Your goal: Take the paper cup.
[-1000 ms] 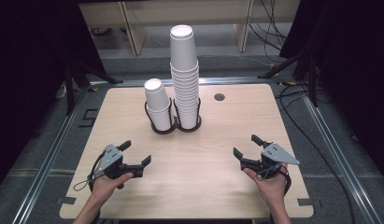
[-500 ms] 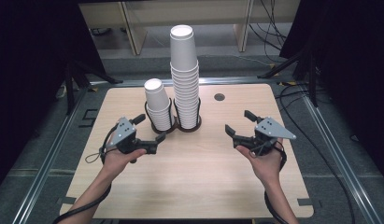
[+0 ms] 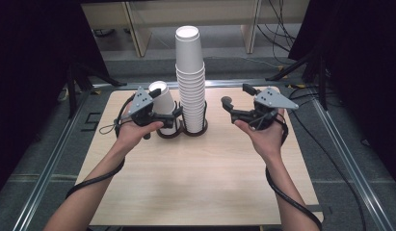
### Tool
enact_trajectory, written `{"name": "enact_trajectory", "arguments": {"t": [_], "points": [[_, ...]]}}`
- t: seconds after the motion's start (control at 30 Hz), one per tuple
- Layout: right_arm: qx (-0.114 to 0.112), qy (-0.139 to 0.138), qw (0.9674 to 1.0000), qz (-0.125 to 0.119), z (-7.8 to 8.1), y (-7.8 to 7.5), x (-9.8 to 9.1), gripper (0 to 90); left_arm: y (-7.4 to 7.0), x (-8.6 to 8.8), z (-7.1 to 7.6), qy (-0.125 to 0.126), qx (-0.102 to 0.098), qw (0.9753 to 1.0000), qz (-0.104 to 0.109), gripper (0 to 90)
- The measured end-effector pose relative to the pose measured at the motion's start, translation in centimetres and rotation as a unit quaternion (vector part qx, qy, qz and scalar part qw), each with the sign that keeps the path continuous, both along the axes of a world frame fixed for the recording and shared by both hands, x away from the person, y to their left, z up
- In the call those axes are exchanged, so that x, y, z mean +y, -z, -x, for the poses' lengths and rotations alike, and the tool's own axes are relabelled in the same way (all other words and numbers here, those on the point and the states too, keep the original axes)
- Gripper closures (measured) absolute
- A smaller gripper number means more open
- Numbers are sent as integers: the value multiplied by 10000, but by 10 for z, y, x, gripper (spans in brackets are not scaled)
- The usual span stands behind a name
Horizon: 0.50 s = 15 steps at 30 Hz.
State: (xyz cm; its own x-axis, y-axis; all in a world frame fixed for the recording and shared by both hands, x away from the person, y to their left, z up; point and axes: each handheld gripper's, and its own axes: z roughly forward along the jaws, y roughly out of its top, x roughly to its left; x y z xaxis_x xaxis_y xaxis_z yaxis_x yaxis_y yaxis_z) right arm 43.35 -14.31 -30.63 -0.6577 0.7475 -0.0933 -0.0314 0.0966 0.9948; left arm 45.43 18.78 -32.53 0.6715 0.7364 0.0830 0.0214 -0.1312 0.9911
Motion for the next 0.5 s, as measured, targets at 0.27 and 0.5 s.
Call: {"name": "enact_trajectory", "arguments": {"t": [0.27,0.5], "points": [[39,-208,9998,-23,-24,-25,28,149,-12,-14,-21,-47,40,10000,-9,0],[18,-275,9996,17,-40,-37,43,149,-14,-22,-36,-109,137,9998,-18,0]]}}
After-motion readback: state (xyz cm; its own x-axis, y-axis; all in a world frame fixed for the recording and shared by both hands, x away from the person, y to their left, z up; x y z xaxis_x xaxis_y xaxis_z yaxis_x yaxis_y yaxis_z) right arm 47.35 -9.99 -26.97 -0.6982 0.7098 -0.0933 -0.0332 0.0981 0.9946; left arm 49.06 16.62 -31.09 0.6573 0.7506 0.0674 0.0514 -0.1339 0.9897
